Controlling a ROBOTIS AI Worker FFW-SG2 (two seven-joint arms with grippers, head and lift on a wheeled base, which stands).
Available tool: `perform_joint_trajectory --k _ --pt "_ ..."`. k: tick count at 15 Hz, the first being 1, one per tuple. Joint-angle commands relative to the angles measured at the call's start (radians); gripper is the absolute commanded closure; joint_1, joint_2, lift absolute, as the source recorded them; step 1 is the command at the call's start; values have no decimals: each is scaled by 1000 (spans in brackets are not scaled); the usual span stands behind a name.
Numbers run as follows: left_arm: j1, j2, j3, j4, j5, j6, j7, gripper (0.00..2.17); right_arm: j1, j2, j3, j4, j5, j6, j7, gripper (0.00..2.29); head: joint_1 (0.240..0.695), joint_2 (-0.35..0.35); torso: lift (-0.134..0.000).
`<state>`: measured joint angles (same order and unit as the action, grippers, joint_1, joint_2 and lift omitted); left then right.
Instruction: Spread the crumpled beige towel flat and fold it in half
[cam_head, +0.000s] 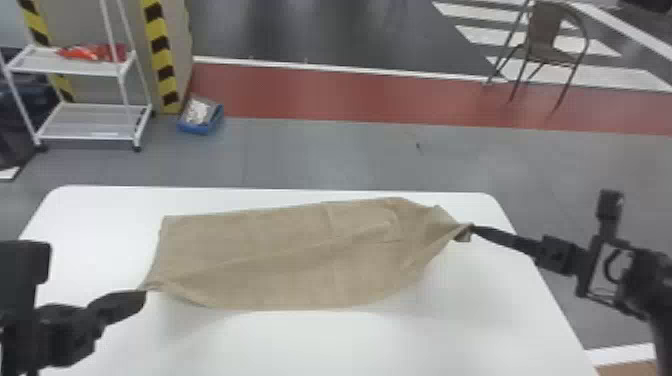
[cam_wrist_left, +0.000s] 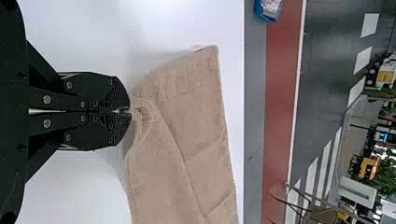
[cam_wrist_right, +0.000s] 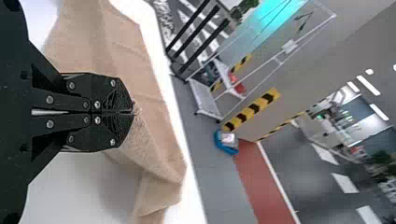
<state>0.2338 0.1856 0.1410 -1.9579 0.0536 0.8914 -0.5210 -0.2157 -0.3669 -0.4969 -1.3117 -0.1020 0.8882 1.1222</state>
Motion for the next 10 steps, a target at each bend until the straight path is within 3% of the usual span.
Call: perform_joint_trajectory --k 1,5,10 --pt "61 0 -1 27 -24 -55 6 1713 62 6 12 -1 70 -11 22 1214 695 -184 0" --pt "107 2 23 47 -41 -101 9 1717 151 -1 -22 -43 73 7 48 1210 695 -188 0" --pt "124 11 69 40 -51 -110 6 1717 196 -21 -68 -63 128 10 64 1210 695 -200 0"
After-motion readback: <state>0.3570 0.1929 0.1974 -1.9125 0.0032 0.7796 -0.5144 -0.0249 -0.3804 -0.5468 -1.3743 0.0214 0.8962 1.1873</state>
